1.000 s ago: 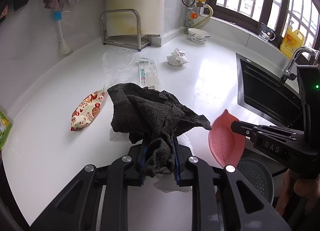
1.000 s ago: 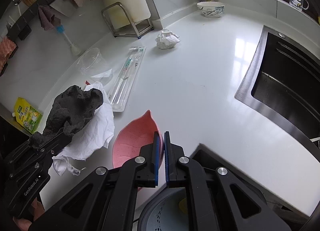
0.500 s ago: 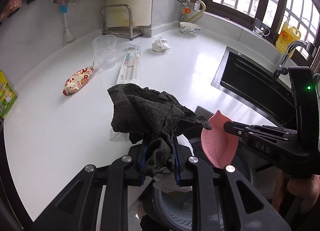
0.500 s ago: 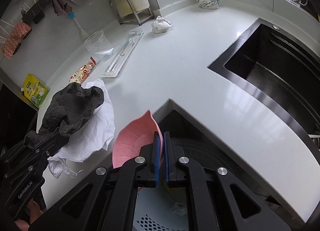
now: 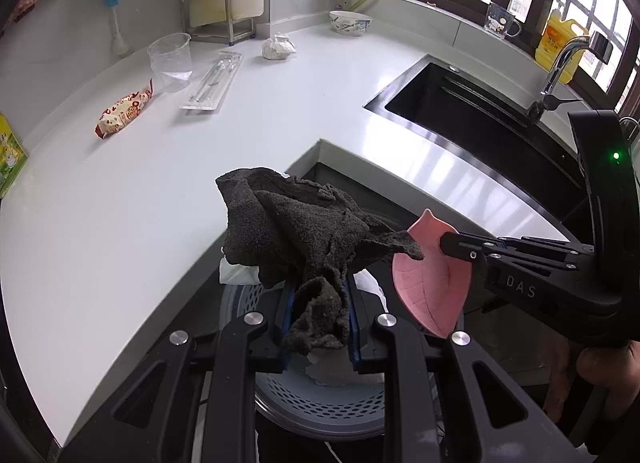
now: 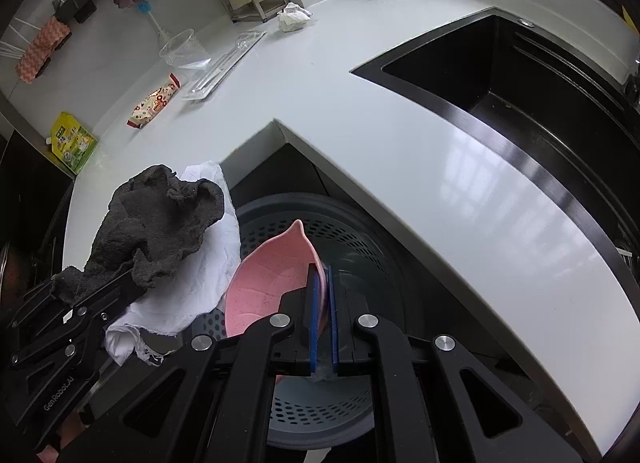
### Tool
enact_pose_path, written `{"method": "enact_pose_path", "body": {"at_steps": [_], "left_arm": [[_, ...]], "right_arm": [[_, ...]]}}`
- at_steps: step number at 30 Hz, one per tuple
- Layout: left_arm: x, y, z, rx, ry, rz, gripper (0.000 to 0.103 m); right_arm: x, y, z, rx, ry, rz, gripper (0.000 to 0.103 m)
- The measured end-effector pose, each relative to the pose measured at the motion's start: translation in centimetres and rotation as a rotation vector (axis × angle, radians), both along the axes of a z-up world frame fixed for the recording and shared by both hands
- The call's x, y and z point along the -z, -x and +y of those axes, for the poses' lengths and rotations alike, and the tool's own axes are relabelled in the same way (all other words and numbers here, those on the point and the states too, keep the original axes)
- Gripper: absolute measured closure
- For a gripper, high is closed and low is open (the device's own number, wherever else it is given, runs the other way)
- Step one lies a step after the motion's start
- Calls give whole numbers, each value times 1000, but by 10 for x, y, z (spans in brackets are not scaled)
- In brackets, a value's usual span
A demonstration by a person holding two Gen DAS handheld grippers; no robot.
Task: Collect trash
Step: 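Carry the cloth and pink dish over the bin and release both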
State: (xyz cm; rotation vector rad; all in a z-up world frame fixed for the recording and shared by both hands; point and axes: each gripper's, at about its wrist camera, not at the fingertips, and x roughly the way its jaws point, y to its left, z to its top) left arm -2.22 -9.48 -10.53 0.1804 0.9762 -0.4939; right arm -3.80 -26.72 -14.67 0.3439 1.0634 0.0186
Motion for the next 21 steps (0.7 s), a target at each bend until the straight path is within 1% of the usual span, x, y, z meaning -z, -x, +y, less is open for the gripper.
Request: {"method": "enact_pose_path", "body": {"at_steps": [8,14,21], "left_arm": [[27,9,-10,-33,-12,49,82],[52,10,-12,-72,-23,111,82],[73,6,-8,-108,-44,157,81]], "right_arm": [[16,14,-5,-34,9,31,98],[39,14,-2,-65,11,61,98],[53,10,-2,-71,12,76,97]]}}
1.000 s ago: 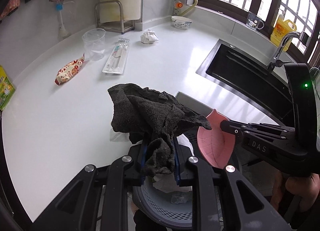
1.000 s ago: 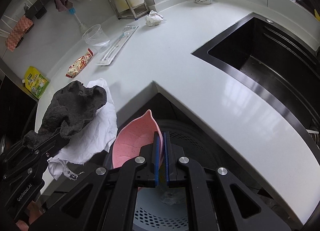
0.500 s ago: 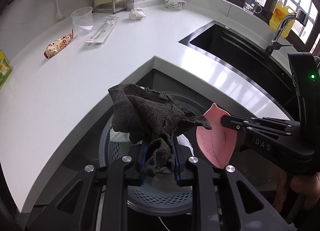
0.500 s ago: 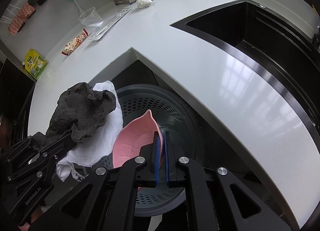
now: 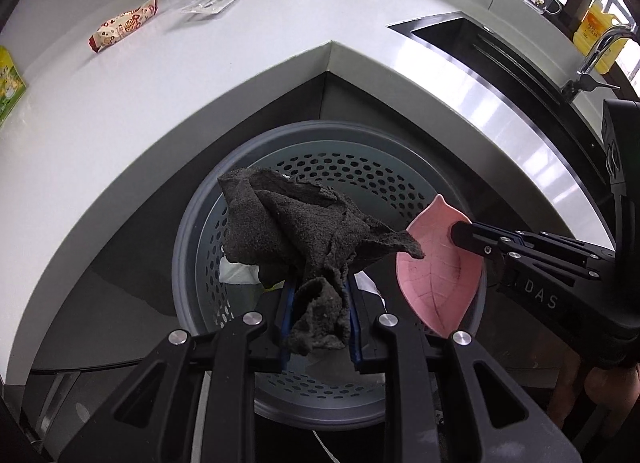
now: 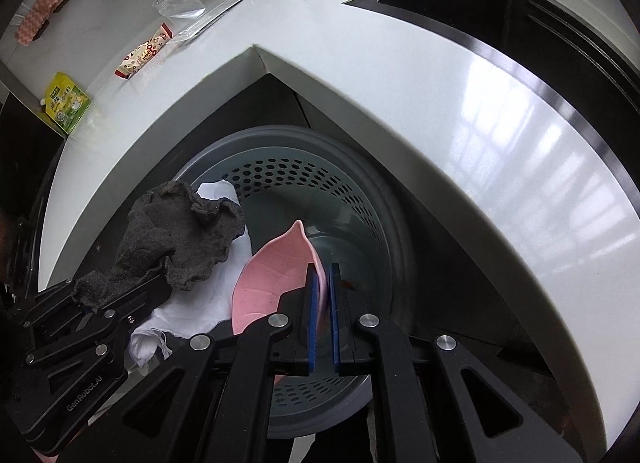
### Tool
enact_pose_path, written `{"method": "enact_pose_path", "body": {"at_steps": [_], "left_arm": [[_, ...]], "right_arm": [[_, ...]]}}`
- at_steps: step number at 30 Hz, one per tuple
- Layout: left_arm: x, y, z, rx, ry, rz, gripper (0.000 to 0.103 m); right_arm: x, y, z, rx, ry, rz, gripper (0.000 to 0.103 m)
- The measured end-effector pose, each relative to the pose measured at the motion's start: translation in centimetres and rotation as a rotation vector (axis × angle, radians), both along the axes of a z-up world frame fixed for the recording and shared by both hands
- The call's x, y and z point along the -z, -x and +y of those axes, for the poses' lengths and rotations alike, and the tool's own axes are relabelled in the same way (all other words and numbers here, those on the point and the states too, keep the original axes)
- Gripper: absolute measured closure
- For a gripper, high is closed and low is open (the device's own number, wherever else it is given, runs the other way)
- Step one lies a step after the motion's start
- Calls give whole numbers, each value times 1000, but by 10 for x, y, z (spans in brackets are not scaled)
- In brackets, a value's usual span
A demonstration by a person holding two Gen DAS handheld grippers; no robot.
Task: Collect trash
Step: 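Carry the cloth and pink dish over the bin and release both, then raise both open tools from the bin back toward the counter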
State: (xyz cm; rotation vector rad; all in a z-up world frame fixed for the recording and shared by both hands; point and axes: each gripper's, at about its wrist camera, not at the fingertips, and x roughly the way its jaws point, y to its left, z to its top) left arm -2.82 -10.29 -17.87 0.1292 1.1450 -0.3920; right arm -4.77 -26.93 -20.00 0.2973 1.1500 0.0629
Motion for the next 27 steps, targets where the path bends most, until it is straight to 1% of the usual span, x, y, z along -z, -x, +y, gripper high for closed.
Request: {"method": "enact_pose_path", "body": {"at_steps": [4,6,7,8,9,10,11,13,20,22,24,27], "left_arm": [[6,0,2,-16,-3,13,80],[8,1,3,-25,-8,20,77],[9,1,4,-30,-7,25,75],[10,0,5,-39,-10,30,69],[11,0,5,-46,-13,34,64],[12,0,7,-56,-14,34,51],[11,1,9,-66,-13,27,40],[9,2,12,-78,-12,16,39],[5,0,17,-90,-49,17,38],[-1,-1,19,-92,-58,8,37],[-8,-2,20,-91,-55,0,36],[-20,-3,22,-84,-51,-20,35]], "right_arm": [[6,-4,-1,-5,-10,13,95],[7,-5,0,-6,-6,14,91],[7,-5,-1,-7,-6,12,87],[7,-6,0,-9,-7,10,81],[7,-6,0,-7,1,6,78],[6,-5,0,-5,7,0,78],[5,-5,-1,-5,7,-1,78],[4,-3,-1,-1,5,-7,78],[1,3,-8,11,-5,-5,78],[-2,6,-10,14,-11,-4,76],[-7,10,-11,13,-14,-7,71],[-16,15,-13,15,-29,-16,67]]}}
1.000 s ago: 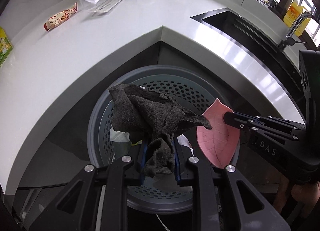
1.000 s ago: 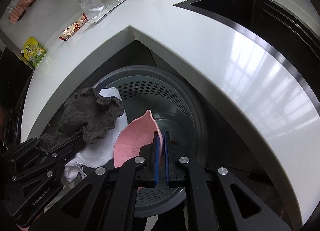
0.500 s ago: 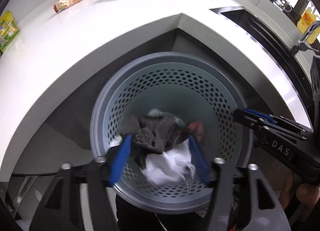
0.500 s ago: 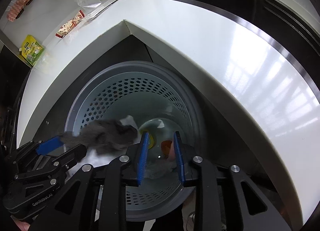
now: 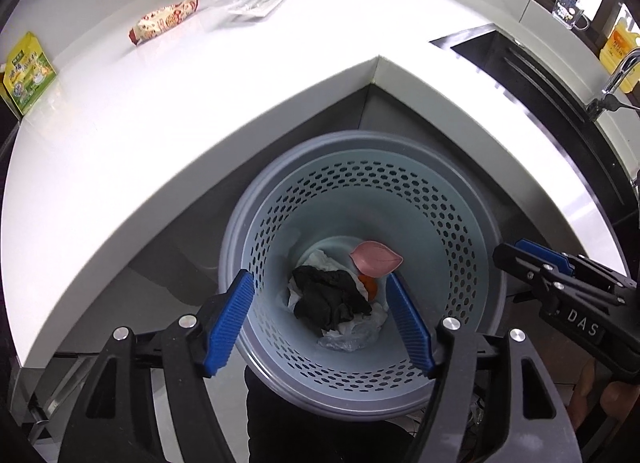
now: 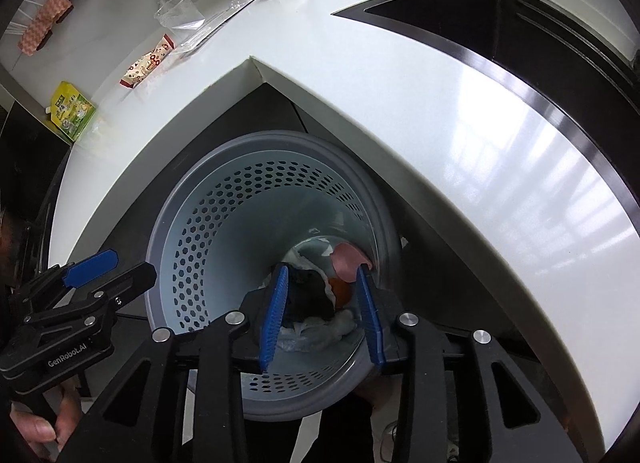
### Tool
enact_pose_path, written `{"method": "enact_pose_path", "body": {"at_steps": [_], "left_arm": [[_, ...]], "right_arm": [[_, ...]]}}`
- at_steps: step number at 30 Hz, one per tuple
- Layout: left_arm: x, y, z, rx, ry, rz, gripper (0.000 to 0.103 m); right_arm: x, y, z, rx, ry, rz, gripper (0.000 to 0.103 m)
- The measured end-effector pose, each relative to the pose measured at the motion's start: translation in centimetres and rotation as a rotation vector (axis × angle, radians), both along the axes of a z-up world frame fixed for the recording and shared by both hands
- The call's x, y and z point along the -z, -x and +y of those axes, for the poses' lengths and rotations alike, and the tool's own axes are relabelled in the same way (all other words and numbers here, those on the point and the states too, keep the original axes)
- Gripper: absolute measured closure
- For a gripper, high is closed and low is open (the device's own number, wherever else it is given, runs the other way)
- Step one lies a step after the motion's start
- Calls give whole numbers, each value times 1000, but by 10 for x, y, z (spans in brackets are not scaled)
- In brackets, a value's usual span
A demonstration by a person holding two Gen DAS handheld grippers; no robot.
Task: Collect trash
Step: 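Raise both open tools from the bin back toward the counter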
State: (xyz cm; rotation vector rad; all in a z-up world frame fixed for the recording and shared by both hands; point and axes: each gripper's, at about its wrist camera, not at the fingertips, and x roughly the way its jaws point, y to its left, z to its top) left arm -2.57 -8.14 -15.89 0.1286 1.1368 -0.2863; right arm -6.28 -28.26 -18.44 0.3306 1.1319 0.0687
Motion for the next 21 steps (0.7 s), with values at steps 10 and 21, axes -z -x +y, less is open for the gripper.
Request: {"method": "enact_pose_path", "body": {"at_steps": [10,21], "left_arm": [[-49,-3,-5,25,20,-46,30],[-106,-11,-5,59,51,-144,20]], "right_arm": [[-43,11,-9,36,-13,-66,60],[-87,17,-12,51,-14,-158,51]]}}
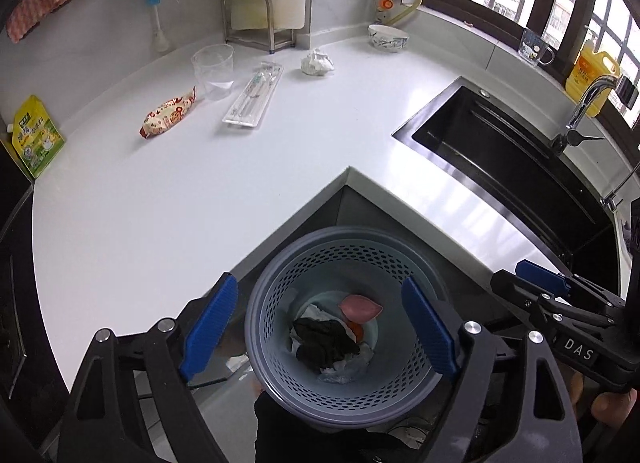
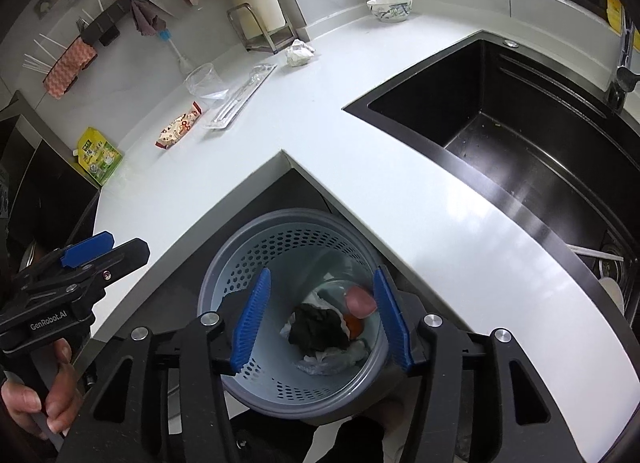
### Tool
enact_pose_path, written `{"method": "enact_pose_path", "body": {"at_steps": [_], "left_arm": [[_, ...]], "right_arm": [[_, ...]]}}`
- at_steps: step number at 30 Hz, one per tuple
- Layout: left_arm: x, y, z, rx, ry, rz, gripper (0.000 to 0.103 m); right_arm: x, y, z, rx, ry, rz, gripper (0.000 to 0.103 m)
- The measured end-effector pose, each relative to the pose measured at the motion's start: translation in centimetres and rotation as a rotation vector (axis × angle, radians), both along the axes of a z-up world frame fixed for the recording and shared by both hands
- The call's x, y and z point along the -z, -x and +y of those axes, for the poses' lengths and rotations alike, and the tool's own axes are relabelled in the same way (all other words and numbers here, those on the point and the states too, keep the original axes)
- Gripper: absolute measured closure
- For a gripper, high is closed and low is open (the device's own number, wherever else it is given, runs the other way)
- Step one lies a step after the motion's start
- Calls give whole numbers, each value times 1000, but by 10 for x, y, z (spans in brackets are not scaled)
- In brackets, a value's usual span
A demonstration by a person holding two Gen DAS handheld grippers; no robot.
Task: Collect trash
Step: 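Raise both open tools from the bin back toward the counter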
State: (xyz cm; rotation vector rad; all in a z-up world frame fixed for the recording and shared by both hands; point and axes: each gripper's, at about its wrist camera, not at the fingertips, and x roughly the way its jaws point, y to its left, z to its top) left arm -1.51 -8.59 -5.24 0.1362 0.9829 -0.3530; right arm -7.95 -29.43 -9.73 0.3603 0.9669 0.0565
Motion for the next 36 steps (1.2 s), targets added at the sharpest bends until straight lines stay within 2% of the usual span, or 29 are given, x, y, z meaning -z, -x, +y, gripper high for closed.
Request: {"method": "enact_pose_path", "body": {"at_steps": [3,10,19,25,36], "left_arm": [[-10,-7,7,1,9,-15,18],[-27,-30,25,11,18,-60,14],[-37,-72,59,32,7,-82,12],[-29,-110,88,28,-12,-71,12],[-11,-198,132,26,-40,-83,12]], "right_arm": [[-10,-4,1,6,5,-15,40],[-27,-24,12,38,19,-40,33],[-33,-66,41,81,4,-48,33],[-33,-96,68,106,-12,-66,33],[-14,-151,115,135,-10,-11,33]]}}
